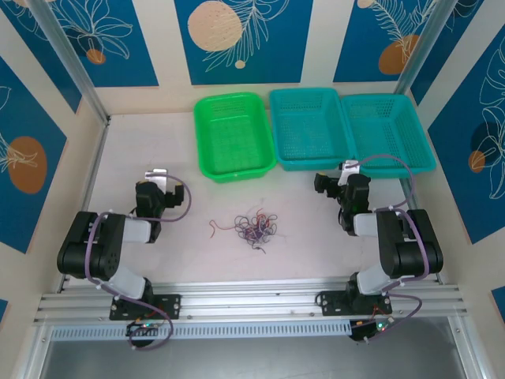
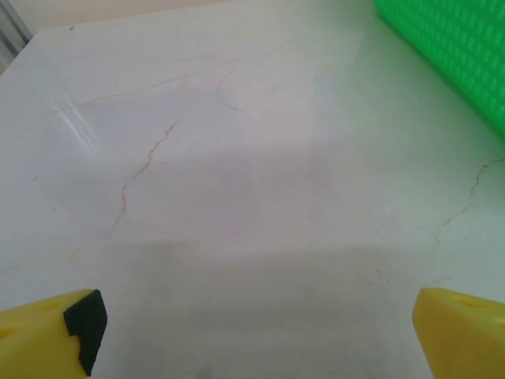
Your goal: Untangle the cables
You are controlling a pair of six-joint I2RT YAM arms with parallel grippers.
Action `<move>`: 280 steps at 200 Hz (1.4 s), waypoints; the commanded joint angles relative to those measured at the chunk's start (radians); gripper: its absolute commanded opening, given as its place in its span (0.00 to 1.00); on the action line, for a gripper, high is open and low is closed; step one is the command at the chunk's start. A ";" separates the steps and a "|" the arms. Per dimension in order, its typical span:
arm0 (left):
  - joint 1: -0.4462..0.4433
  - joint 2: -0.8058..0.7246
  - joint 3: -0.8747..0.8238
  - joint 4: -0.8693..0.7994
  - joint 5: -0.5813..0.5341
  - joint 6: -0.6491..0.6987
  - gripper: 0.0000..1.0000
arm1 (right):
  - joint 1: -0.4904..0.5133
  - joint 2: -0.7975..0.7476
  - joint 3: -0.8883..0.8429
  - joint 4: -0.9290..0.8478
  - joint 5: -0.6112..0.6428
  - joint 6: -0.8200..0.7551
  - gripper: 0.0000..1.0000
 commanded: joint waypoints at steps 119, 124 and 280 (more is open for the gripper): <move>0.028 -0.013 0.018 0.011 0.124 0.012 1.00 | -0.006 -0.001 -0.011 0.044 0.006 -0.009 0.99; 0.029 -0.013 0.019 0.009 0.123 0.011 1.00 | -0.012 -0.008 -0.010 0.039 0.009 -0.001 0.99; 0.000 -0.710 0.183 -0.996 0.455 -0.787 0.80 | 0.555 -0.532 0.459 -1.140 -0.431 0.158 0.99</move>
